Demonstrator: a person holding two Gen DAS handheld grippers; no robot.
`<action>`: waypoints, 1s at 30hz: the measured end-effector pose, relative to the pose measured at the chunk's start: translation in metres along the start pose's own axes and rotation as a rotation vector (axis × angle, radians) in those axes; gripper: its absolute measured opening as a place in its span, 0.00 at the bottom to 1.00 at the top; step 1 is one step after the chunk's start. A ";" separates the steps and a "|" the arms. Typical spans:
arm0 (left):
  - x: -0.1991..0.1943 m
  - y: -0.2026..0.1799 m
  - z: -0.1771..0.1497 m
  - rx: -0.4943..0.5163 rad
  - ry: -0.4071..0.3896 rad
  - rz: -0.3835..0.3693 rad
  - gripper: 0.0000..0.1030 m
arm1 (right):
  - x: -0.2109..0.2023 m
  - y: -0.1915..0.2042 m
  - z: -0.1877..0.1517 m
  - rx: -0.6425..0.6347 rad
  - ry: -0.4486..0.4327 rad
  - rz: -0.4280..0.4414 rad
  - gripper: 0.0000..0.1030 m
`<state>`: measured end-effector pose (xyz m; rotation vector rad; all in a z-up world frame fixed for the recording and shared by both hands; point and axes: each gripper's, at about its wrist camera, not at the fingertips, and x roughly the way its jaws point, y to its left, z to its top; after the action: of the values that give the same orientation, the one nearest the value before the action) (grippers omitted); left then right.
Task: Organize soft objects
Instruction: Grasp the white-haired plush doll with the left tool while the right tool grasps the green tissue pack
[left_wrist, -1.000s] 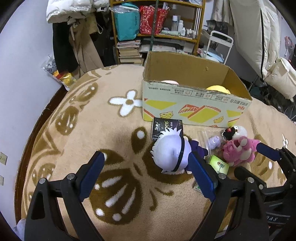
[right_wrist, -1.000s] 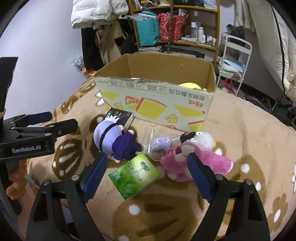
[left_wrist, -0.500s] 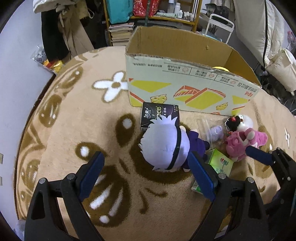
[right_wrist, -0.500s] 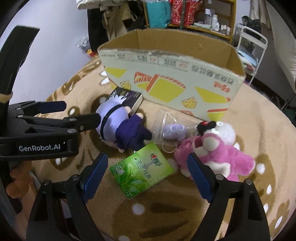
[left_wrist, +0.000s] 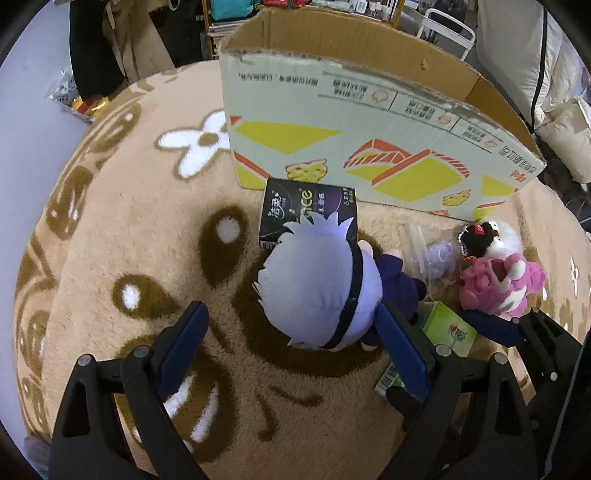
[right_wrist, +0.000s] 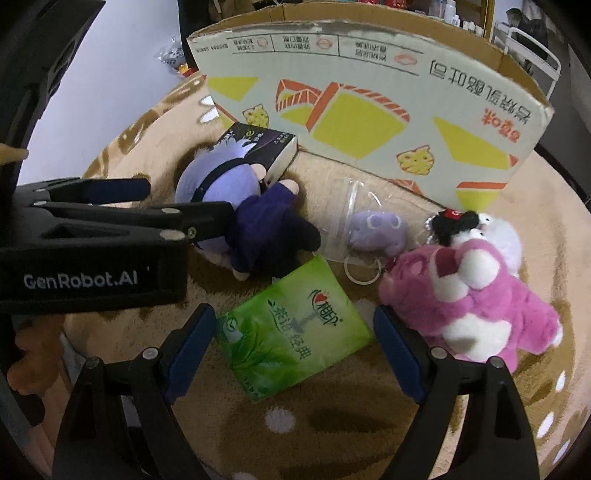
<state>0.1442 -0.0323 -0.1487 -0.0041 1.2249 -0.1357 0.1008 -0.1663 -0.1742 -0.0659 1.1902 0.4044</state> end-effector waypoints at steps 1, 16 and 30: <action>0.002 0.000 0.000 -0.005 0.005 -0.010 0.88 | 0.001 0.000 0.000 0.003 0.002 0.004 0.89; 0.019 0.003 0.007 -0.038 0.015 -0.049 0.90 | 0.006 0.005 0.004 0.015 0.016 0.052 0.89; 0.031 0.019 0.009 -0.106 0.041 -0.132 0.87 | 0.007 0.008 0.005 0.022 0.003 0.101 0.90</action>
<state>0.1648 -0.0176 -0.1764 -0.1748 1.2719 -0.1864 0.1041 -0.1557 -0.1771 0.0132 1.2044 0.4799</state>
